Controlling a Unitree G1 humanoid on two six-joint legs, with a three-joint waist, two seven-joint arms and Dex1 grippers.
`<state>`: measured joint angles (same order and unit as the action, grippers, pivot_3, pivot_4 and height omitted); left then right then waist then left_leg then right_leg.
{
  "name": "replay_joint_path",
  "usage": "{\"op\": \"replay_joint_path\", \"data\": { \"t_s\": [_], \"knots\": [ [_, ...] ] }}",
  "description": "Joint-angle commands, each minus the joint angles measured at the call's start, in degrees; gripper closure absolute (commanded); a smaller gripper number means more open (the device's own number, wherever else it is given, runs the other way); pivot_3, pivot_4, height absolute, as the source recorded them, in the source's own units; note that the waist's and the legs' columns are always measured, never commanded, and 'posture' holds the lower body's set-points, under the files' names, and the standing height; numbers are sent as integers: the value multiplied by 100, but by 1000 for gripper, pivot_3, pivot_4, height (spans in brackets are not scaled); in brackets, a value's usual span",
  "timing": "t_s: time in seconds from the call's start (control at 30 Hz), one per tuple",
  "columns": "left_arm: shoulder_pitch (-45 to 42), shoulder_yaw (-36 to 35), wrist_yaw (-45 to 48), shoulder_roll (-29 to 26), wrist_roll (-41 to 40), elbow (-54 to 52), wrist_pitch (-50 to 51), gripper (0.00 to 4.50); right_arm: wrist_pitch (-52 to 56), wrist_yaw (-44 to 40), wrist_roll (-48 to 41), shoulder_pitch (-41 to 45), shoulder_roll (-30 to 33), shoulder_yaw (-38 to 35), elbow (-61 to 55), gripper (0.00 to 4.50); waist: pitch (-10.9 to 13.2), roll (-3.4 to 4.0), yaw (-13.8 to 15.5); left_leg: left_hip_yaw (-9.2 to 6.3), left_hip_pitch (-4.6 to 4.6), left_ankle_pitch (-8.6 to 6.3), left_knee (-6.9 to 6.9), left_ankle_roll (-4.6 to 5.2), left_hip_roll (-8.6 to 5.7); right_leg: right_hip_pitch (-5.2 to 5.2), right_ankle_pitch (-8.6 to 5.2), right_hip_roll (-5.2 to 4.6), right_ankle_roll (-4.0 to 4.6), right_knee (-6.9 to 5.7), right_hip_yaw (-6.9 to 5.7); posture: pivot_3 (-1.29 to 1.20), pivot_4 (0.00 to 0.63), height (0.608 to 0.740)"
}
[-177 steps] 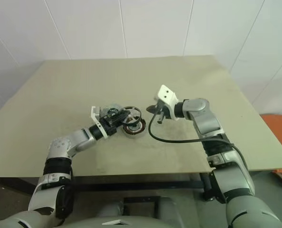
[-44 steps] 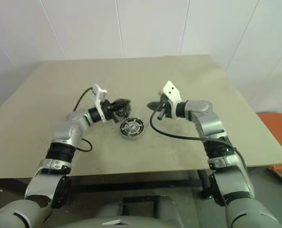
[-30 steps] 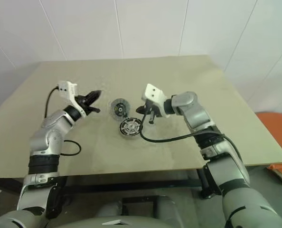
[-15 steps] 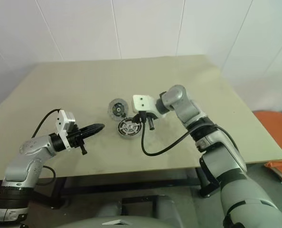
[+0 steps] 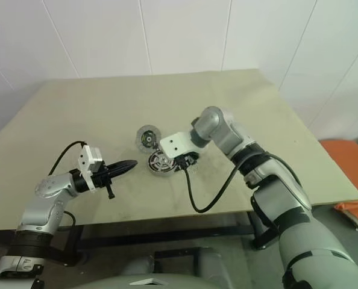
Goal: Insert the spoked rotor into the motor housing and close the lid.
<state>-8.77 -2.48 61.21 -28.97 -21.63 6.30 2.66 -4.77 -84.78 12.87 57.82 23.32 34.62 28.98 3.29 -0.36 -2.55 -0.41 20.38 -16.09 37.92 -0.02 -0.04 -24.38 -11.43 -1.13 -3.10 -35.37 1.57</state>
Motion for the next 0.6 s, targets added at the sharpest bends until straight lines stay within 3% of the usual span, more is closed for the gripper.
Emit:
{"op": "replay_joint_path", "data": {
  "t_s": [0.03,0.6],
  "knots": [
    [-110,44,12,28,57,8,-185,4500,-199,80,215,132,-110,113,-57,851,0,0,0,0,0,0,0,0,0,0,0,0,0,-1,0,0,0,740],
    [-168,189,10,121,215,244,-367,4500,-608,783,782,-11,-313,266,632,851,-1,-1,-1,-2,-3,0,1,0,0,0,0,0,1,-6,0,0,0,740]
  ]
}}
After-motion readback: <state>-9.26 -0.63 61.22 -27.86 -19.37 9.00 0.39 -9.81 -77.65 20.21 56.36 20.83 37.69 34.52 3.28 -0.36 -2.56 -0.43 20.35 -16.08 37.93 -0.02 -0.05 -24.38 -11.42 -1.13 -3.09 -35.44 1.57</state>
